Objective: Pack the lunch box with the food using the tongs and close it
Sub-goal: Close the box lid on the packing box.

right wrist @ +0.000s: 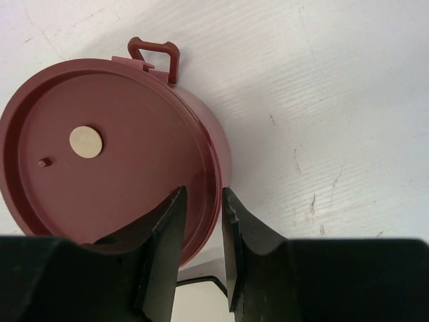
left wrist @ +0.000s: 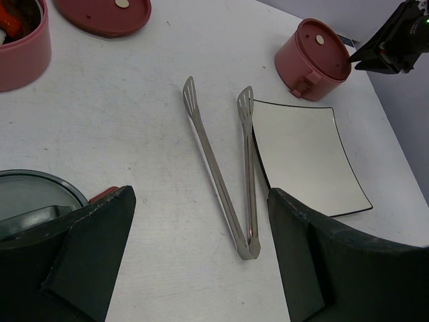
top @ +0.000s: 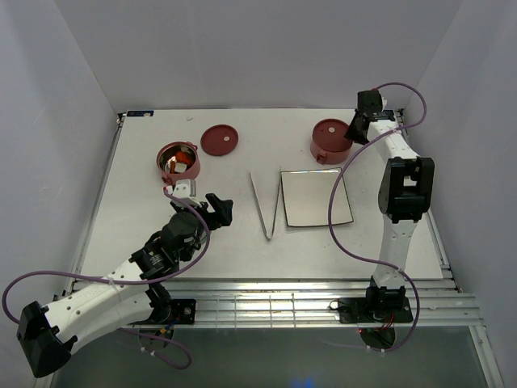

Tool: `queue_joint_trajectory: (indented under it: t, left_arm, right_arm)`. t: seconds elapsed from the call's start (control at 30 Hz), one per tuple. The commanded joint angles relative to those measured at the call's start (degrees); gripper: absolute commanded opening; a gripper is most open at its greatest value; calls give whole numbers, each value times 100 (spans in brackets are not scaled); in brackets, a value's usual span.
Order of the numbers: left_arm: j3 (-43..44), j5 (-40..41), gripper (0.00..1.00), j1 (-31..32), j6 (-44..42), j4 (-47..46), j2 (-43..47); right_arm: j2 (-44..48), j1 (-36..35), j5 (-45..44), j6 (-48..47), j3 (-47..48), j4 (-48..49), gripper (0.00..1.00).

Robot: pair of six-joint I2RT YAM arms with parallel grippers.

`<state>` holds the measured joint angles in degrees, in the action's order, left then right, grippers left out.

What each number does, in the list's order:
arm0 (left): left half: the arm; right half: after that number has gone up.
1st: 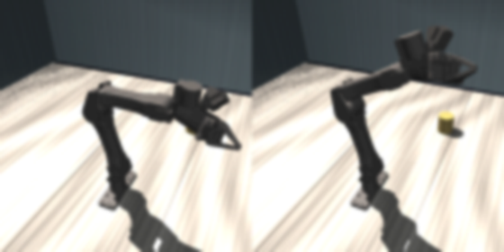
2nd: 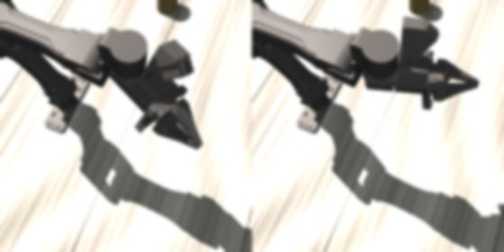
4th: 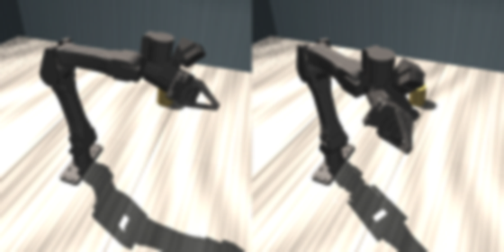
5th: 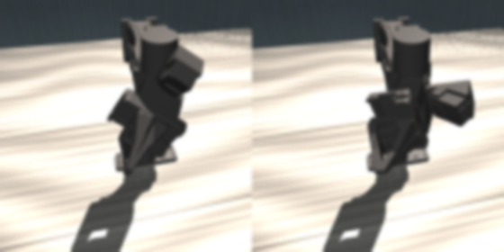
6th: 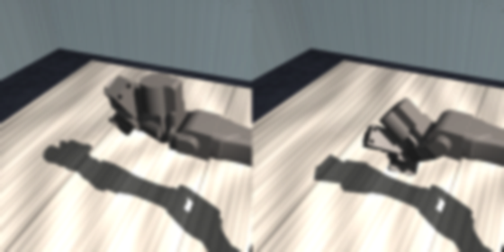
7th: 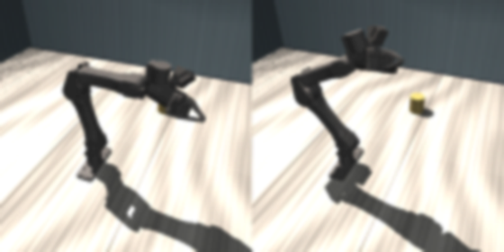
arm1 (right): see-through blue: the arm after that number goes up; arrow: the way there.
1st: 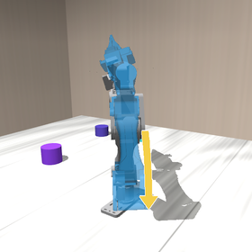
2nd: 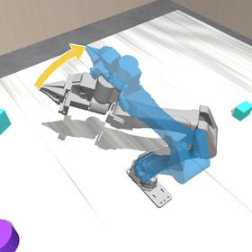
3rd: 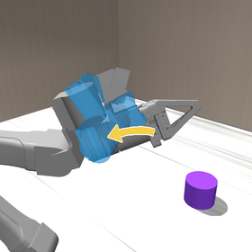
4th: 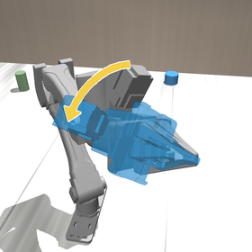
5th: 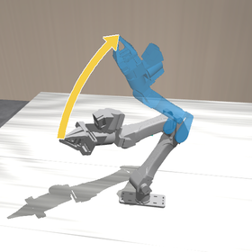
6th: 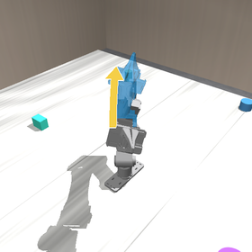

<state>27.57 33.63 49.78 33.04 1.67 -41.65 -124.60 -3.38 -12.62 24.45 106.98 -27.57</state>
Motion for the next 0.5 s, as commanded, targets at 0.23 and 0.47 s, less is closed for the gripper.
queue_joint_trajectory:
  t: [0.23, 0.47]
  left_arm:
    - [-6, -32, 90, 5, 27, -71, -1]
    - [-24, 47, 90, 5, 1, -71, -10]
  right_arm:
    - [367, -93, 980, -941, 278, 1007, 39]
    - [-636, -181, 1429, -1557, 1378, 744, 45]
